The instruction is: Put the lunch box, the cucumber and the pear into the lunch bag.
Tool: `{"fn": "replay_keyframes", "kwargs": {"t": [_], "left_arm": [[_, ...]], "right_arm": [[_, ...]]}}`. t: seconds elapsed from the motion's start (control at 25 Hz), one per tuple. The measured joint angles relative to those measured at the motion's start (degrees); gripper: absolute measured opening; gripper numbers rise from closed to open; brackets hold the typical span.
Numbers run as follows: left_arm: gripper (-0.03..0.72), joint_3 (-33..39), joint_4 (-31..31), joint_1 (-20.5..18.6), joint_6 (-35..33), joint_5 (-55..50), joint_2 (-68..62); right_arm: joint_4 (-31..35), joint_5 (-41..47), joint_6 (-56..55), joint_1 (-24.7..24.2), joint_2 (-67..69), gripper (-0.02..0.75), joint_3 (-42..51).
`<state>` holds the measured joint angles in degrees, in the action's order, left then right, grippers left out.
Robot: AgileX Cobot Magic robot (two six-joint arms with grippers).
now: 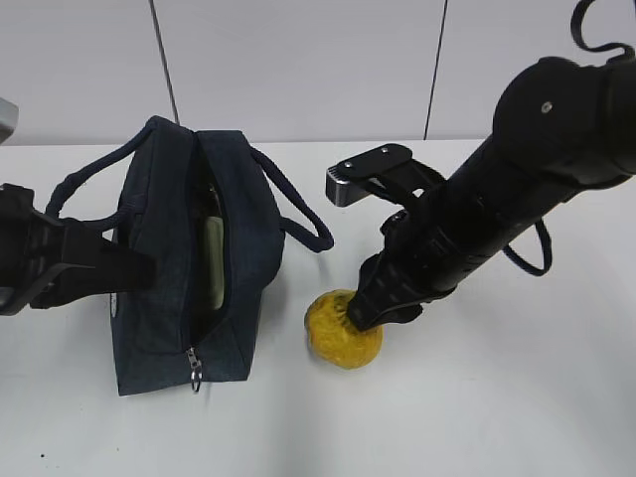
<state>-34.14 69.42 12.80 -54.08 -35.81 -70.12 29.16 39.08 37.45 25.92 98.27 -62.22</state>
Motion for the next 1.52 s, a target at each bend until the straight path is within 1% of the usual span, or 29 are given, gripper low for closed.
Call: {"fn": "replay_keyframes", "kwargs": {"t": [0.12, 0.2, 0.36, 0.48, 0.6, 0.68, 0.8, 0.92, 1.0, 1.08, 1.24, 1.36, 1.52], "left_arm": [[-0.015, 0.0, 0.0, 0.0, 0.0, 0.0, 0.0], [-0.015, 0.0, 0.0, 0.0, 0.0, 0.0, 0.0], [-0.015, 0.0, 0.0, 0.0, 0.0, 0.0, 0.0], [-0.015, 0.0, 0.0, 0.0, 0.0, 0.1, 0.0], [-0.015, 0.0, 0.0, 0.0, 0.0, 0.1, 0.0], [-0.015, 0.0, 0.0, 0.0, 0.0, 0.1, 0.0], [-0.015, 0.0, 0.0, 0.0, 0.0, 0.2, 0.0], [-0.015, 0.0, 0.0, 0.0, 0.0, 0.4, 0.0], [-0.015, 0.0, 0.0, 0.0, 0.0, 0.4, 0.0], [-0.015, 0.0, 0.0, 0.0, 0.0, 0.5, 0.0], [-0.015, 0.0, 0.0, 0.0, 0.0, 0.5, 0.0], [-0.015, 0.0, 0.0, 0.0, 0.0, 0.7, 0.0], [-0.015, 0.0, 0.0, 0.0, 0.0, 0.7, 0.0]], "right_arm": [[-5.8, 0.8, -4.2, 0.0, -3.5, 0.232, 0.1], [-7.3, 1.1, -5.3, 0.0, -6.0, 0.232, 0.1], [-8.1, 1.4, -6.0, 0.0, -11.8, 0.232, 0.1], [-6.8, 1.3, -6.0, 0.0, -14.8, 0.232, -1.5], [-2.9, 0.5, -5.7, 0.0, -15.3, 0.232, -4.7], [0.9, 0.1, -3.2, 0.0, -15.1, 0.233, -6.6], [9.5, -0.8, 3.0, 0.0, -12.9, 0.233, -9.6], [20.0, -0.8, 9.3, 0.0, -8.4, 0.235, -12.7], [25.8, -0.6, 13.4, 0.0, -5.3, 0.235, -14.5], [29.7, -0.5, 16.0, 0.0, -2.0, 0.236, -16.1], [32.0, 0.3, 17.6, 0.0, 4.4, 0.238, -19.8], [32.4, 2.5, 17.8, 0.0, 9.4, 0.239, -23.3], [32.4, 3.1, 17.8, 0.0, 14.3, 0.251, -26.4]]}}
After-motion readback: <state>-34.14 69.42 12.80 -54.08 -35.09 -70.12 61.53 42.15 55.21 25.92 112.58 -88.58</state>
